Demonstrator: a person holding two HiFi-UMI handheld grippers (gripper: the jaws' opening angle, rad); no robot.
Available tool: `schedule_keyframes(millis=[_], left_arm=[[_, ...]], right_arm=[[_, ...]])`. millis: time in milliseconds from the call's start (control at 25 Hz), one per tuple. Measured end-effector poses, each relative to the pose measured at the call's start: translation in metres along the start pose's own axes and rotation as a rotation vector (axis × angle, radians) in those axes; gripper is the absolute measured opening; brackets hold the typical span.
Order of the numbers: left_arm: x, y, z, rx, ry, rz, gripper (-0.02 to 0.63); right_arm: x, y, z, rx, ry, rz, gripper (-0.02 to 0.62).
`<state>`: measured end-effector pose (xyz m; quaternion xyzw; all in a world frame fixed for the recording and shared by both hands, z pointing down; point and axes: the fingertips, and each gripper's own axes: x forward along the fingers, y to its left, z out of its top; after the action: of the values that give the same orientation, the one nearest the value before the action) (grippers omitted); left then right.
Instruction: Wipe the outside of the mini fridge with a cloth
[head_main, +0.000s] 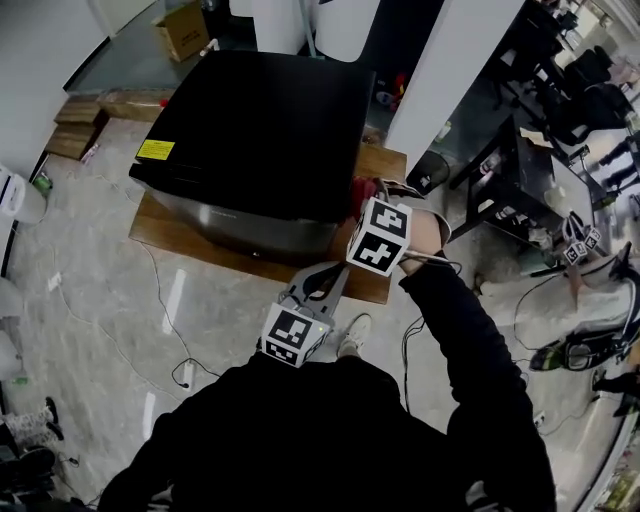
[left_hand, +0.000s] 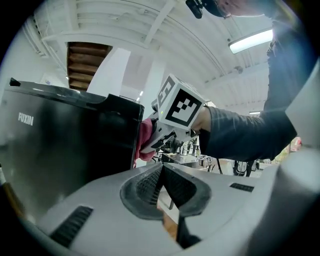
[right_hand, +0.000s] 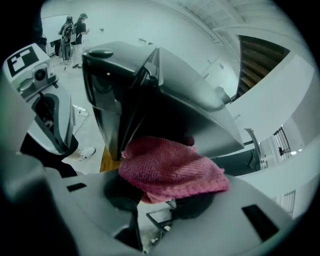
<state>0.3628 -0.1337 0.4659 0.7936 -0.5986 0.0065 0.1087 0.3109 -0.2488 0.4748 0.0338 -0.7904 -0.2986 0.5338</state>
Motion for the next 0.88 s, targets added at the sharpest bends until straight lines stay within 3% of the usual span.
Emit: schedule_keyframes(millis=[240,520,880], left_arm=[[-0.025,0.006,-0.006,0.010,-0.022,-0.036,0.006],[-0.025,0.018,-0.028,-0.008,-0.023,-0.005,0.006],[-0.013,0.032,-0.094,-0.015,0.037,0.044,0.006]], right_arm=[[0.012,0.009,0.002,-0.013,0.058,-0.051,0.132],[0.051,0.030,-0.011,-0.040,0.060,-0.077,0.132],[0.114,0.064,-0.027,-0.037,0.053,-0.075,0.132]])
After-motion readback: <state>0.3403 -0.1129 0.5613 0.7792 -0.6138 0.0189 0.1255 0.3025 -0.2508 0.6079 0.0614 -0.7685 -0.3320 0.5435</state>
